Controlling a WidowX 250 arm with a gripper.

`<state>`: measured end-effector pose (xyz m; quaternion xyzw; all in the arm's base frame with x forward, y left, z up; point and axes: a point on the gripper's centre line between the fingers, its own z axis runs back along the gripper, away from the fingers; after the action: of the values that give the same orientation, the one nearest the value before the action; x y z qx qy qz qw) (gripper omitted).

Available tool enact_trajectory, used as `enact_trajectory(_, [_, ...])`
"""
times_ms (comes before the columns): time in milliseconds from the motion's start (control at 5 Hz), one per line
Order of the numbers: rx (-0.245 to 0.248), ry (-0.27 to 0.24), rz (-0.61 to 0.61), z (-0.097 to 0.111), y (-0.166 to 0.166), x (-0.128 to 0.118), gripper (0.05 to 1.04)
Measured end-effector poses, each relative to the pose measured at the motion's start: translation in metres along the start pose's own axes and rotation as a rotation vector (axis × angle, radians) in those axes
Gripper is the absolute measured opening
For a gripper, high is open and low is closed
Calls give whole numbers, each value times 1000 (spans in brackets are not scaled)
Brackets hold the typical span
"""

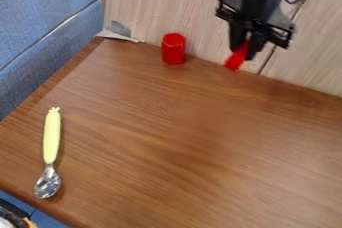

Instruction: Move the red object to the front of the table near the spoon

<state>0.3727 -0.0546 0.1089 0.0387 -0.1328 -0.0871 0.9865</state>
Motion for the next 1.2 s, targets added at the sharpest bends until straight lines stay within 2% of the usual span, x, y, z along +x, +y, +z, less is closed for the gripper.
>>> enact_trajectory(200, [6,20,56,13,21,-46,274])
enact_trajectory(400, [16,41,36,22,23,-82,274])
enact_trajectory(600, [-59,66,21,19,8,-110,274])
enact_trajectory(800, [-137,100,-163,5,-11,-131,274])
enact_trajectory(1200, [-133,158,-348,-35,-3,-169,274])
